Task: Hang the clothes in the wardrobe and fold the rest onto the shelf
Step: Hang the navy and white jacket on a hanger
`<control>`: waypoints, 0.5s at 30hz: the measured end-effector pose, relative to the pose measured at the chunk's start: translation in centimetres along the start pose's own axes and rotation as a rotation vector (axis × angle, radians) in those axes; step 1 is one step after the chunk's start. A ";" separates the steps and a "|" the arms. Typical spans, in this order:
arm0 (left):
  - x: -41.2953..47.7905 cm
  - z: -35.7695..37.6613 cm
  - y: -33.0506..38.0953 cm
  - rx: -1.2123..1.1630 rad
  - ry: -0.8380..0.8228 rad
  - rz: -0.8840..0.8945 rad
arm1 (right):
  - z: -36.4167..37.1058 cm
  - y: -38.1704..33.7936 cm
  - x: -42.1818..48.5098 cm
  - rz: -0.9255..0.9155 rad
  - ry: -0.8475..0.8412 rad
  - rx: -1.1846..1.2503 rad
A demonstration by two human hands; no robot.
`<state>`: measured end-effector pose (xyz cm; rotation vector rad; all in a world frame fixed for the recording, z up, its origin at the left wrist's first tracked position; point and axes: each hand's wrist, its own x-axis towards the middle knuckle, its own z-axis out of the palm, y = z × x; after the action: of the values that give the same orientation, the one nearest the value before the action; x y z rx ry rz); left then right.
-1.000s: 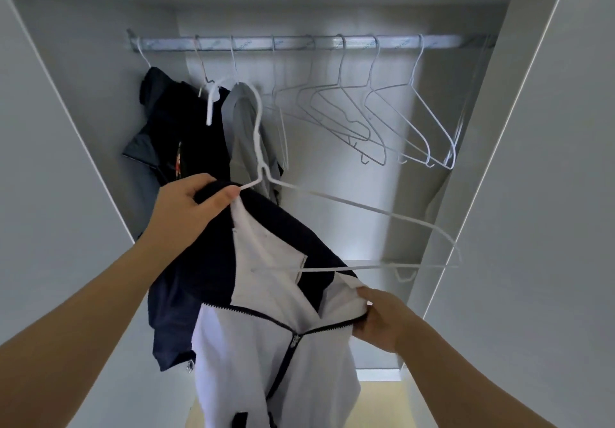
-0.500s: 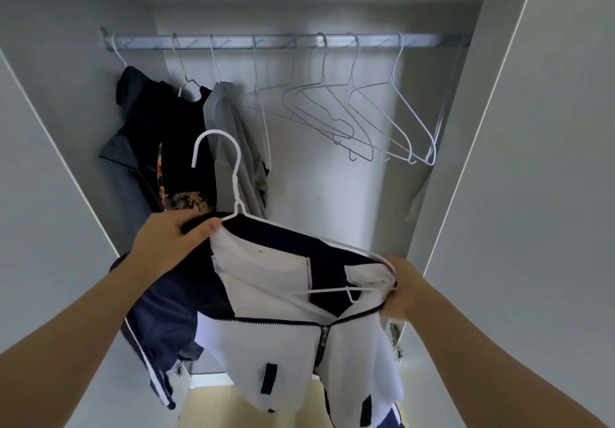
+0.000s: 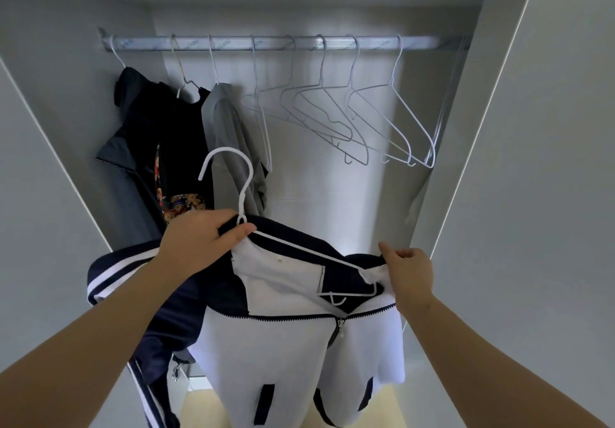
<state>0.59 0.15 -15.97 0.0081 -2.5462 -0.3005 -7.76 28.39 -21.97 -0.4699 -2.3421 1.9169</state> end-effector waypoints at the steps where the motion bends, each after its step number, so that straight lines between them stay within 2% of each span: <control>1: 0.1 0.0 0.0 0.033 0.013 0.024 | 0.0 -0.1 0.0 0.006 -0.002 0.008; 5: 0.2 0.8 1.1 0.195 0.057 0.039 | 0.4 -0.7 -0.3 0.038 -0.055 0.125; 8: 0.6 1.6 2.6 0.238 0.011 -0.169 | 1.4 -1.3 -1.1 0.055 -0.233 0.248; 11: 1.3 1.8 3.1 0.074 0.007 -0.334 | 2.3 -1.6 -2.2 0.088 -0.534 0.276; 13: 1.5 1.8 3.0 -0.058 0.013 -0.367 | 2.3 -1.7 -2.7 0.081 -0.725 0.167; 15: 1.5 1.6 2.8 -0.169 0.046 -0.365 | 2.1 -1.9 -3.1 0.042 -0.813 0.021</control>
<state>-1.39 3.12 -15.87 0.4128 -2.4554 -0.6479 -5.67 25.25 -20.18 0.3522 -2.7278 2.4793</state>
